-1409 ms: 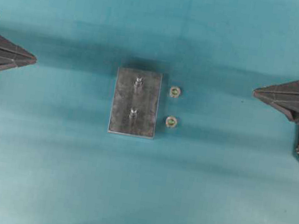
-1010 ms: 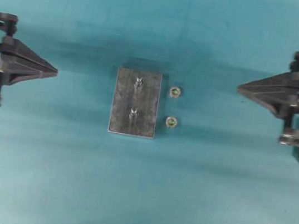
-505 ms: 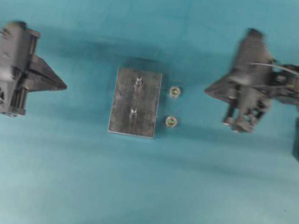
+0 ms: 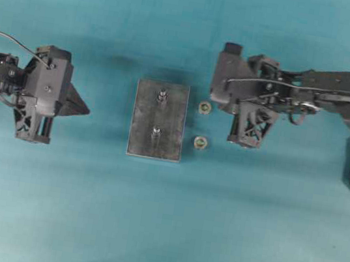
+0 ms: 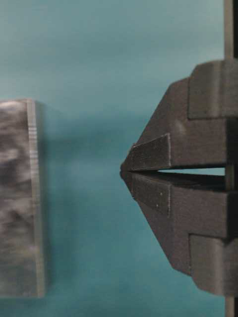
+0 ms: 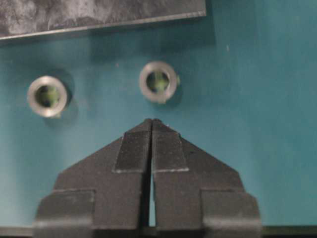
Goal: Insert the washer onto the shaft.
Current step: 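Move the right gripper over the upper steel washer beside the plate, then close the right gripper on the upper washer and lift it, then carry the washer left and align it with the upper shaft tip, then push the washer onto the upper shaft and open the right gripper, then withdraw the right gripper and move it over the lower washer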
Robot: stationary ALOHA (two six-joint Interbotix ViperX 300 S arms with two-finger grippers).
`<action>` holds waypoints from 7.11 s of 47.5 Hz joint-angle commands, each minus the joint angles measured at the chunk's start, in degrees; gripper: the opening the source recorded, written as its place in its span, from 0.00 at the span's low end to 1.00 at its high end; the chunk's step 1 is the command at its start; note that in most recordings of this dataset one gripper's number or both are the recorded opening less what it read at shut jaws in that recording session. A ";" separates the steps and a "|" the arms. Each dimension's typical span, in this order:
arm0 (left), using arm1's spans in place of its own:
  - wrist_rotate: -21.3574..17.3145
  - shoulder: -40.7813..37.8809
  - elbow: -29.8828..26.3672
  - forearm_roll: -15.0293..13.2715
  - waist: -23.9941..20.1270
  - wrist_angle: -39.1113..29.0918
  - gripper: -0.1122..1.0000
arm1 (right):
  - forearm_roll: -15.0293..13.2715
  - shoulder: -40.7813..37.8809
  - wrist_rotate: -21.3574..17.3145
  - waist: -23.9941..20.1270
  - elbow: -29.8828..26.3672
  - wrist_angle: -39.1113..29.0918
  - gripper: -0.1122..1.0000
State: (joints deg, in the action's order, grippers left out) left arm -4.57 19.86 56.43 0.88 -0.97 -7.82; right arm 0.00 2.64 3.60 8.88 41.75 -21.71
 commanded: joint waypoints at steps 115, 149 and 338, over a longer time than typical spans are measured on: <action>0.00 -0.70 0.53 0.09 -0.44 1.14 0.10 | -1.41 -10.02 2.11 2.55 -11.43 -5.89 0.41; 0.00 -0.88 0.70 0.18 -0.44 1.14 0.10 | -1.41 -9.84 2.29 -0.88 -25.84 -12.92 0.41; -0.09 -0.62 1.58 0.09 -0.53 6.15 0.10 | 6.86 -6.77 -5.45 -5.10 -15.82 -18.54 0.70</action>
State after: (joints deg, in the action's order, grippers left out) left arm -4.66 18.54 58.54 0.88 -1.58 -2.11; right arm 6.77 -7.47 -0.26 5.10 24.43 -41.40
